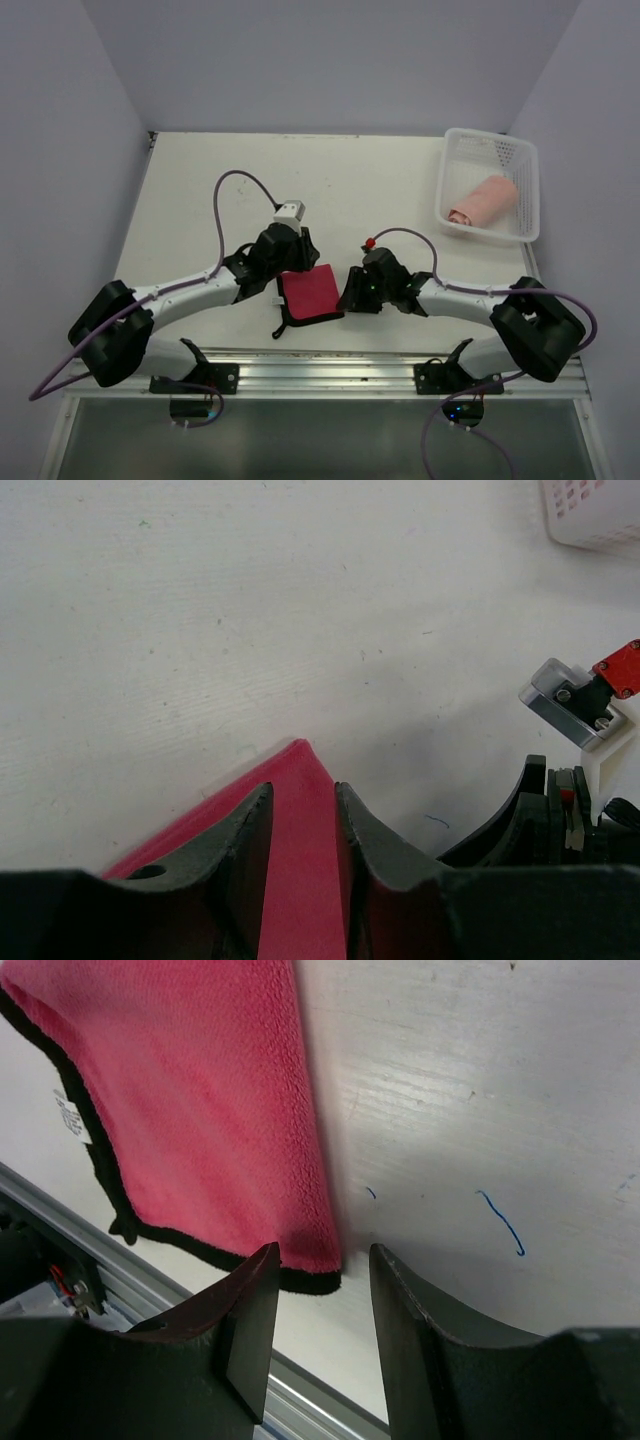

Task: Roll the towels
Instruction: Roll the towel

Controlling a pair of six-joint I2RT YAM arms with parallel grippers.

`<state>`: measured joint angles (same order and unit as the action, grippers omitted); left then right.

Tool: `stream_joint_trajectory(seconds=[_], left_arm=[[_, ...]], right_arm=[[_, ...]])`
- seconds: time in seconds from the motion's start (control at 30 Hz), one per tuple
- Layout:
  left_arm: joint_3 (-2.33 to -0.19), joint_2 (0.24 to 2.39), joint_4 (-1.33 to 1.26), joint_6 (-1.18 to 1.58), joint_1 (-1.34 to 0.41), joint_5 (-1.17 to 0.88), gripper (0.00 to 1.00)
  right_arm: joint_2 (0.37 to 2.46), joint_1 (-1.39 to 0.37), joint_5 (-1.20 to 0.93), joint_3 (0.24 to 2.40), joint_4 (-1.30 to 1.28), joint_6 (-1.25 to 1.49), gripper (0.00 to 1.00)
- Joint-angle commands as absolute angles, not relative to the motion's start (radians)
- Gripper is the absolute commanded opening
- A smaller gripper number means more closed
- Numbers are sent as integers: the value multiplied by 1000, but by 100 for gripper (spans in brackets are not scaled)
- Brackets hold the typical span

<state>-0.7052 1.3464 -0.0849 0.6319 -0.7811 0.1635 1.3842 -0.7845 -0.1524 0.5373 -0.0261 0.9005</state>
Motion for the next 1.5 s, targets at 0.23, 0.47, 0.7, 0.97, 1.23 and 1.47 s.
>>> stream_joint_trajectory(seconds=[0.23, 0.47, 0.7, 0.97, 1.23, 1.47], left_arm=[[-788, 1410, -77, 617, -784, 87, 36], [-813, 1433, -45, 606, -782, 72, 37], [-893, 1550, -2, 609, -790, 15, 36], [-1005, 1703, 124, 603, -845, 89, 36], [-1061, 1744, 233, 611, -913, 244, 36], [-1124, 1766, 290, 612, -942, 371, 37]], right_arm=[[1442, -784, -181, 499, 86, 919, 34], [1437, -784, -164, 480, 77, 900, 19], [1476, -785, -155, 465, 150, 891, 0], [1514, -798, -164, 423, 245, 916, 0], [1503, -799, -163, 405, 261, 905, 0], [1497, -799, -169, 390, 273, 900, 0]])
